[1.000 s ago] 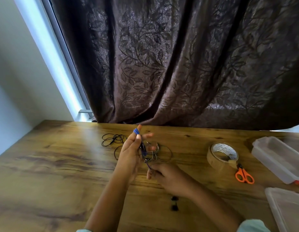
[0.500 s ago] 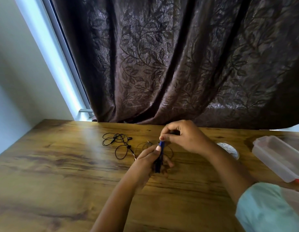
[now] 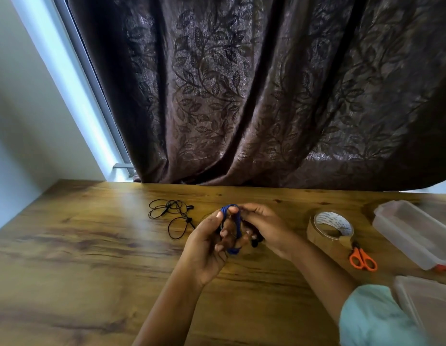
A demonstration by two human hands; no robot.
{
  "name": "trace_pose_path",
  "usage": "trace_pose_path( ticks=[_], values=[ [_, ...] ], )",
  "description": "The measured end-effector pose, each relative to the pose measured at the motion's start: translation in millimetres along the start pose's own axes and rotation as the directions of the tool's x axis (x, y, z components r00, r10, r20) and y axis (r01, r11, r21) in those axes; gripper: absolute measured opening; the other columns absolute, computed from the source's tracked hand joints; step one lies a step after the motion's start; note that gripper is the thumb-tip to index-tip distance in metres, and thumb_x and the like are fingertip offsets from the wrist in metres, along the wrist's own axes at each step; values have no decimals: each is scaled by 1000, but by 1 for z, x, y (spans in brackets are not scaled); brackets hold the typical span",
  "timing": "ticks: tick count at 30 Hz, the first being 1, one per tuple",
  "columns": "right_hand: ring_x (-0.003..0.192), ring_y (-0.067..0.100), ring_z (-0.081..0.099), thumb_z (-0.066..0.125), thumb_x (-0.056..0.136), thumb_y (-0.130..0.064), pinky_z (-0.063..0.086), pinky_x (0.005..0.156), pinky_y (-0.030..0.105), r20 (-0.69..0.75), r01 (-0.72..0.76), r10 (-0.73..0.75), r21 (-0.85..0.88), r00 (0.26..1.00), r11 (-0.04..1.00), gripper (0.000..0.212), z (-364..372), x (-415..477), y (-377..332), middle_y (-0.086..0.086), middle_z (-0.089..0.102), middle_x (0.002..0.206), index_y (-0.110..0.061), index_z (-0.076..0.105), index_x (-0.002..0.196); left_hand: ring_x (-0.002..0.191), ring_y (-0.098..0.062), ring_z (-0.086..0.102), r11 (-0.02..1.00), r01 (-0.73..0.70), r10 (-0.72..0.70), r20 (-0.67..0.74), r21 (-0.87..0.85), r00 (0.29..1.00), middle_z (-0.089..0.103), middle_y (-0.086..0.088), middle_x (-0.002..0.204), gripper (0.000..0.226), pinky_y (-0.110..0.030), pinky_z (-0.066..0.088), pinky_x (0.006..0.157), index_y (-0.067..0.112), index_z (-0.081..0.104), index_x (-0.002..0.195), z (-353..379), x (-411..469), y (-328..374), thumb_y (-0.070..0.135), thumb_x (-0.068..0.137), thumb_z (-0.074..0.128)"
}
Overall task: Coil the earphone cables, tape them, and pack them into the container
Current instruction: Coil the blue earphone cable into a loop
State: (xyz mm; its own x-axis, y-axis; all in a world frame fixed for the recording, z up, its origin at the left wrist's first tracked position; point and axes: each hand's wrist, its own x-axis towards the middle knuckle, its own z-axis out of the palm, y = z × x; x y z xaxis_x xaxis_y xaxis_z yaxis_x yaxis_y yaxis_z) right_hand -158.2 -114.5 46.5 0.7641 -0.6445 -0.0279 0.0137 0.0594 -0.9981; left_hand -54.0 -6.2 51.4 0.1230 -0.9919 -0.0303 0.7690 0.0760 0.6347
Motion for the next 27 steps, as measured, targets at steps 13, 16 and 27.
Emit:
trace_pose_path(
  ticks=[13, 16, 27],
  values=[
    [78, 12, 64, 53, 97, -19, 47, 57, 16, -89, -20, 13, -85, 996, 996, 20, -15, -5, 7, 3, 71, 91, -14, 70, 104, 60, -18, 62, 998, 64, -61, -94, 26, 994, 60, -8, 66, 24, -36, 59, 72, 1, 65, 92, 0, 11, -5, 14, 88, 45],
    [77, -1, 61, 52, 97, -19, 43, 57, 9, -101, -17, -7, -236, 995, 971, 20, -17, -7, 8, -7, 68, 88, -14, 67, 108, 57, -19, 64, 984, 165, -148, -188, 73, 971, 64, -10, 66, 29, -31, 58, 61, 2, 68, 77, -1, 13, -1, 15, 89, 44],
    [90, 21, 56, 46, 100, -20, 44, 76, 29, -125, -156, 142, -115, 982, 981, 22, -20, -19, 22, 7, 65, 93, -10, 65, 98, 33, -6, 36, 877, 277, -107, -402, 393, 910, 47, 4, 45, 34, -18, 32, 36, 12, 52, 69, 15, 35, -16, 25, 99, 44]
  ],
)
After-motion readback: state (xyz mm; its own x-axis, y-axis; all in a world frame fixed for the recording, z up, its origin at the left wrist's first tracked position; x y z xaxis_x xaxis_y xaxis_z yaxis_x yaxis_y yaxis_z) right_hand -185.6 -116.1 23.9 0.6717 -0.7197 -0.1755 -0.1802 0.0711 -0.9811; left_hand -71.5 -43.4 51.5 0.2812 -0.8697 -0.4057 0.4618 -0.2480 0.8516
